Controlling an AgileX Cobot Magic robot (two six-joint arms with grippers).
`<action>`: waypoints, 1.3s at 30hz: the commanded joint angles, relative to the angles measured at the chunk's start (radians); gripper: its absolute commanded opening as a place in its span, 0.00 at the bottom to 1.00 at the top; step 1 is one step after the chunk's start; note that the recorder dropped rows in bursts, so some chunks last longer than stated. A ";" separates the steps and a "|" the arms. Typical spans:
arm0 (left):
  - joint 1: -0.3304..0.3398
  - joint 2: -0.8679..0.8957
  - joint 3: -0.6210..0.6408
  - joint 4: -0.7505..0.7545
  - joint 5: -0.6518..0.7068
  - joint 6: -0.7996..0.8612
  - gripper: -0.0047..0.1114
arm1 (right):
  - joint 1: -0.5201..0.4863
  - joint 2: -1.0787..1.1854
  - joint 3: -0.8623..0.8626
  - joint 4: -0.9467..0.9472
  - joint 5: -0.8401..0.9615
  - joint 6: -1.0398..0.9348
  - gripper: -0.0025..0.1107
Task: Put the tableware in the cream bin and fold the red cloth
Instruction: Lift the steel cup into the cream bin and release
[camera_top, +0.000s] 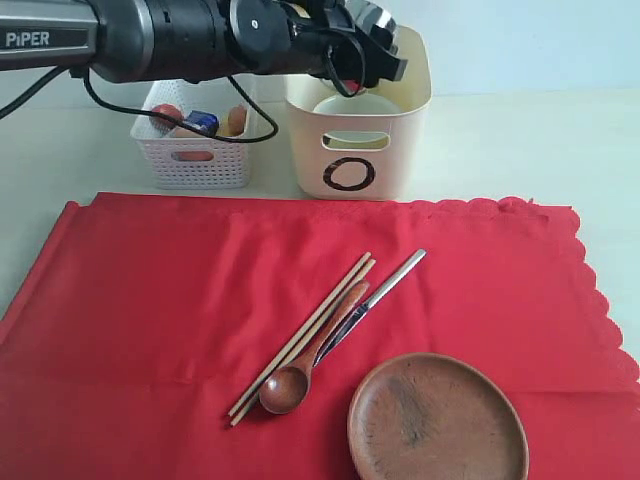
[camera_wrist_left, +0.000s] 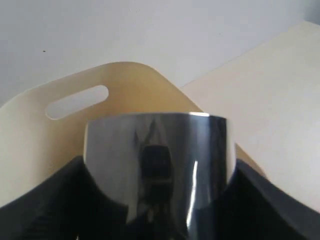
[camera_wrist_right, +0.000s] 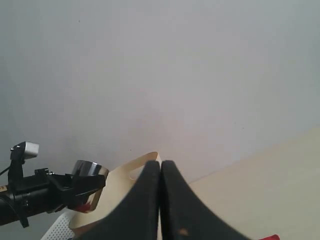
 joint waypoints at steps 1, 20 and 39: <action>0.000 -0.003 -0.012 -0.010 -0.013 -0.003 0.32 | -0.003 -0.002 0.003 -0.009 -0.001 -0.003 0.02; 0.000 -0.003 -0.012 -0.007 -0.017 -0.001 0.76 | -0.003 -0.002 0.003 -0.009 -0.001 -0.003 0.02; 0.000 -0.092 -0.012 0.011 0.131 0.004 0.76 | -0.003 -0.002 0.003 -0.009 -0.001 -0.003 0.02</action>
